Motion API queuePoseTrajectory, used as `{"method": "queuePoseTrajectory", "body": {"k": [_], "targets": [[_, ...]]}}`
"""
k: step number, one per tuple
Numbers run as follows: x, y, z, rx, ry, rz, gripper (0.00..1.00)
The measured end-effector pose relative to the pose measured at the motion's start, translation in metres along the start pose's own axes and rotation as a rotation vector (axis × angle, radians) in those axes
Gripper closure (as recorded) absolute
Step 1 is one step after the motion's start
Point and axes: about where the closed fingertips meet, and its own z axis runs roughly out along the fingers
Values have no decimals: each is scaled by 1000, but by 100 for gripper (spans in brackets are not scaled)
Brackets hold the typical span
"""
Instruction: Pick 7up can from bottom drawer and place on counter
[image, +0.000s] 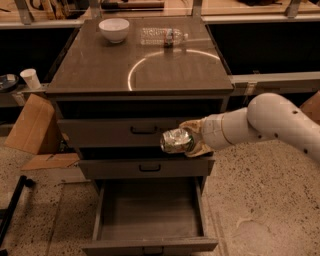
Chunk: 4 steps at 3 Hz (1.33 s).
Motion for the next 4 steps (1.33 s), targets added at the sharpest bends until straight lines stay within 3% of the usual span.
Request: {"method": "queuePoseTrajectory", "body": {"k": [2,3,4], "targets": [[-1,-3,0,-8,16,0,100],[8,-34,-21,-5,89,5,100],[22,-80,-54,33,164,23,100]]}}
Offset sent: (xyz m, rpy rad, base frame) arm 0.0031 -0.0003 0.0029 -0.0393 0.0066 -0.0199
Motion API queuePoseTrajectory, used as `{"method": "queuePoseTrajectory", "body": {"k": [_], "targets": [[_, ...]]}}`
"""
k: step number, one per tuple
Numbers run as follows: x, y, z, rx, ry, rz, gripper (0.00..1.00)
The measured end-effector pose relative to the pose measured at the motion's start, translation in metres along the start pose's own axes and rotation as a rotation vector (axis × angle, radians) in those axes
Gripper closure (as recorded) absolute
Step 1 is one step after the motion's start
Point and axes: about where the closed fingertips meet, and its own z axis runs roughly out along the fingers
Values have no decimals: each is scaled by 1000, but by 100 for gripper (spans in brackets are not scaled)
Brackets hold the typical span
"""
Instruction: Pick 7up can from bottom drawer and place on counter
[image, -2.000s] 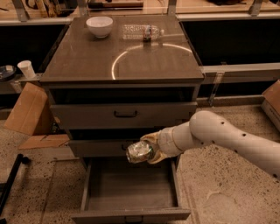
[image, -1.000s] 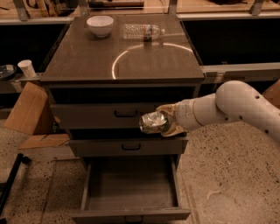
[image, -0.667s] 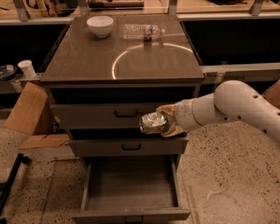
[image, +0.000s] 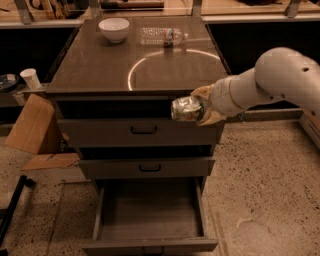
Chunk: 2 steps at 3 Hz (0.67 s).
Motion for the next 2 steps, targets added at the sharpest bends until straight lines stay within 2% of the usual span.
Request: {"method": "queuePoseTrajectory", "body": {"k": [1,2], "targets": [[14,-38,-22,37,48,15,100],[19,-68,-39,72,74,6,100]]}}
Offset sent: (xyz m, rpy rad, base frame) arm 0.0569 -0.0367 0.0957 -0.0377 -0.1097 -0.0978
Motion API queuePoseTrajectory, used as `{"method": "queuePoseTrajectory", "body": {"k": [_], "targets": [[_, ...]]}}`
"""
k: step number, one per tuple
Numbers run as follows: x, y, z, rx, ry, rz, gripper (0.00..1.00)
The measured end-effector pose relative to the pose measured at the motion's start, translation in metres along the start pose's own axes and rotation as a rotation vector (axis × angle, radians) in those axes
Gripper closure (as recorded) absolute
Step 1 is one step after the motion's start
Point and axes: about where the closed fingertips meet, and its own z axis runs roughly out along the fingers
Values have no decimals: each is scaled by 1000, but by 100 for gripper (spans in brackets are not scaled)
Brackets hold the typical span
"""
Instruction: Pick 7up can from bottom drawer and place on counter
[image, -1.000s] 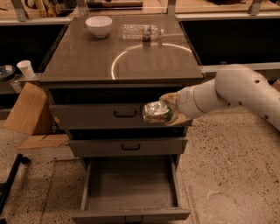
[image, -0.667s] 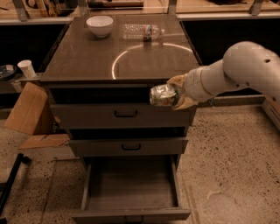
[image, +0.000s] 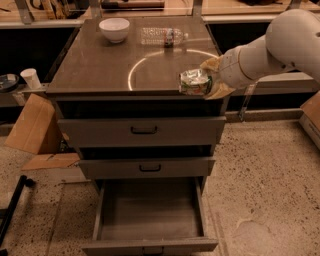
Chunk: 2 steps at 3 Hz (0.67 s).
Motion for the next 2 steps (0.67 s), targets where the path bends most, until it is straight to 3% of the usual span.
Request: {"method": "queuePoseTrajectory", "body": {"k": [1,2], "targets": [[-1,0,1,-2,-2,5,100],[0,-19,0,4,-6,83,100]]}}
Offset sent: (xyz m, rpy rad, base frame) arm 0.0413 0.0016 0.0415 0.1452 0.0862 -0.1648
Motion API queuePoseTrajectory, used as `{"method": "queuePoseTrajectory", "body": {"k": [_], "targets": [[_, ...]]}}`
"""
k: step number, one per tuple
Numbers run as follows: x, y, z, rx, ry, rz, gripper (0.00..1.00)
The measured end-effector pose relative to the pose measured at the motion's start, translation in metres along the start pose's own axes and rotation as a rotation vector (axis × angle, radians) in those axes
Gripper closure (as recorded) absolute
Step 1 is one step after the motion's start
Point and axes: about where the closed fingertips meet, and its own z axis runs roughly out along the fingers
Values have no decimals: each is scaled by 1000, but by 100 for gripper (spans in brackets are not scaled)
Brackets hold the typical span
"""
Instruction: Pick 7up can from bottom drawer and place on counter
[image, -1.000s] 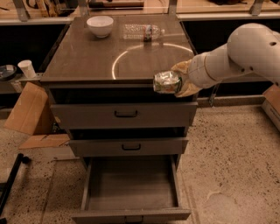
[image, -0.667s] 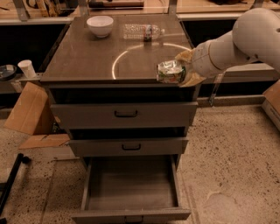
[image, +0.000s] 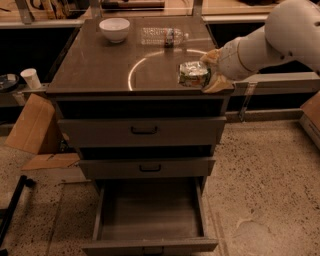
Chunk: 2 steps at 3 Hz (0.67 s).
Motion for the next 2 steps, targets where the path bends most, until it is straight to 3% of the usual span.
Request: {"method": "queuePoseTrajectory", "body": {"k": [2], "targets": [[3,-51,13,-3,-34,201,100]]}}
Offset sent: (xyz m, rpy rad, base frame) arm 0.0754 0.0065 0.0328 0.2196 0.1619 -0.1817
